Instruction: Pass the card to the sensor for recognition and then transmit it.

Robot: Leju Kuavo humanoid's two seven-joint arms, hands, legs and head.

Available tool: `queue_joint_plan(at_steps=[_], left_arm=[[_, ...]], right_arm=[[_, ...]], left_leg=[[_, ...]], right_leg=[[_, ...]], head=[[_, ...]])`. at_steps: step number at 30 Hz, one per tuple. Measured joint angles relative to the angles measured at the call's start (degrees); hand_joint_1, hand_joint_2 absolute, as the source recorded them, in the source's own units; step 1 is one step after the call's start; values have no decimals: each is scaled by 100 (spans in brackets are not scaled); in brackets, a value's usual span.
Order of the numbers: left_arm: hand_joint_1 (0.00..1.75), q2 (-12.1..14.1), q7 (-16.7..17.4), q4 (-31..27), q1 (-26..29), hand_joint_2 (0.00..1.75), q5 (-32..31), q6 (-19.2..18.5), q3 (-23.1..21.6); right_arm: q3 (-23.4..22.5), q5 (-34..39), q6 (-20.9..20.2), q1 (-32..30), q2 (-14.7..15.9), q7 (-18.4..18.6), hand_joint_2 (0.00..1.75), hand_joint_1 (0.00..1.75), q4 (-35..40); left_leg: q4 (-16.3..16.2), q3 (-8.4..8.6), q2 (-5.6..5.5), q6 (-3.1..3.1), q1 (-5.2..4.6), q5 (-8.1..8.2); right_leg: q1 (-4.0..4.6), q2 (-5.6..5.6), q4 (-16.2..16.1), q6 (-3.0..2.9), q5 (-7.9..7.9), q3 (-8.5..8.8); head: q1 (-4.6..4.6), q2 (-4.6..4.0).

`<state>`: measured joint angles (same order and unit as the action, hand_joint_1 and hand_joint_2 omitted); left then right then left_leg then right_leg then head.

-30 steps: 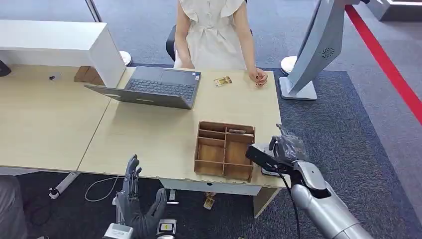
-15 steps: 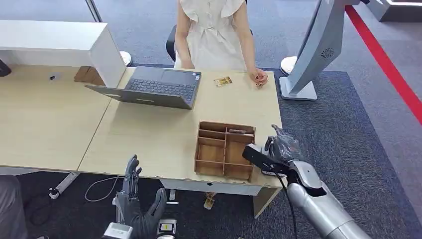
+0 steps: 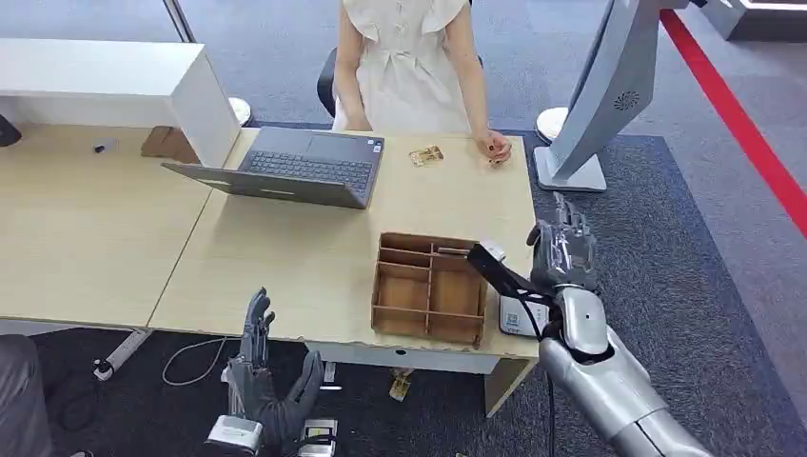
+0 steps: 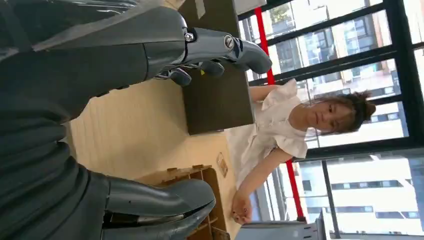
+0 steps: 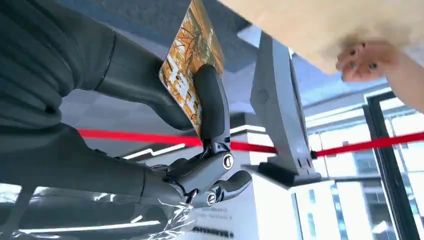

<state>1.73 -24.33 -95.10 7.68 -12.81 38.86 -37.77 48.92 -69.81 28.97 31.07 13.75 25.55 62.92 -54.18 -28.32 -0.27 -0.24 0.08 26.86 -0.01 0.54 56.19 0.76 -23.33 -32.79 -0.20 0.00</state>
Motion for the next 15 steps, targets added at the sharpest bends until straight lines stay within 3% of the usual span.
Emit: queue_joint_plan(at_steps=[9, 15], left_arm=[[0, 31, -153, 109, -108, 175, 304, 0, -133], [0, 92, -295, 240, -384, 175, 664, 0, -400]], right_arm=[[-144, -219, -527, 304, -48, 142, 175, 175, 678], [-105, 137, -669, 657, -282, -325, 175, 175, 739]], left_leg=[[0, -1, 1, 0, 0, 0], [0, -5, 0, 1, 0, -2]], right_leg=[[0, 0, -1, 0, 0, 0], [0, 1, 1, 1, 3, 0]], head=[[2, 0], [2, 2]])
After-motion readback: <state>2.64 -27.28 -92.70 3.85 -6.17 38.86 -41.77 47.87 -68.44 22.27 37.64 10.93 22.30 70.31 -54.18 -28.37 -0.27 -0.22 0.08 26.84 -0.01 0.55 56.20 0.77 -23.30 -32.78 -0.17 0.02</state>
